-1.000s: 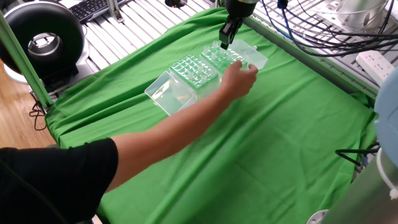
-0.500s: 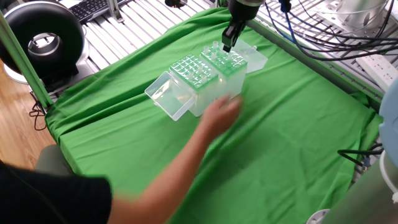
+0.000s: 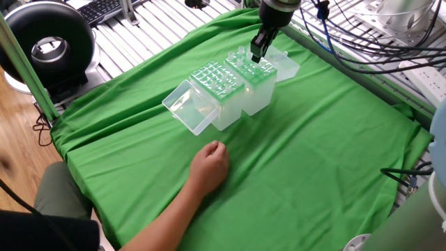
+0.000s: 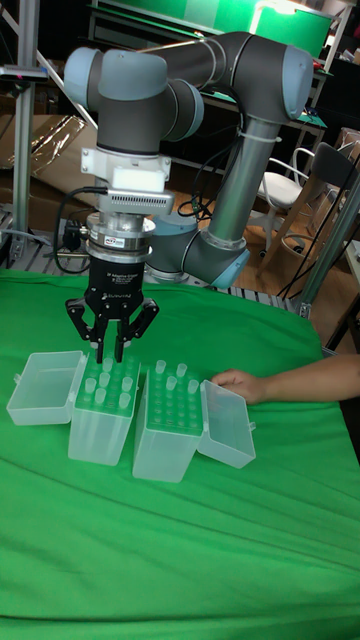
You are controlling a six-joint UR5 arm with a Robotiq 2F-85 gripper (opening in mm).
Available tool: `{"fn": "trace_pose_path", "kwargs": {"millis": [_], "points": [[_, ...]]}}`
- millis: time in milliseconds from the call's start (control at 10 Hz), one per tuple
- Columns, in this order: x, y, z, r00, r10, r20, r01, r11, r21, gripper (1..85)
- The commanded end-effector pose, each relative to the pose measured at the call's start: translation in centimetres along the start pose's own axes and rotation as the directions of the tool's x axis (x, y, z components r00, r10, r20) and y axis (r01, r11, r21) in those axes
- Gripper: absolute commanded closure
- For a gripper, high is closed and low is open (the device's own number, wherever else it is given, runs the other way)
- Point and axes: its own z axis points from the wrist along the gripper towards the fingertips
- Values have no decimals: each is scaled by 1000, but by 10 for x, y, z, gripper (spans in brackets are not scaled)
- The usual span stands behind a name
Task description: Insert a large pipette tip into the holder for large pipette tips
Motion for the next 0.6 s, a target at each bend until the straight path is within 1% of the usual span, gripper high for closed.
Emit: {"fn": "trace_pose_path", "kwargs": {"millis": [0,500], "points": [[-1,4,5,1000,12,15,-12,1000,-8,547],[-2,4,12,1000,3,26,-2,1000,-11,547]]}}
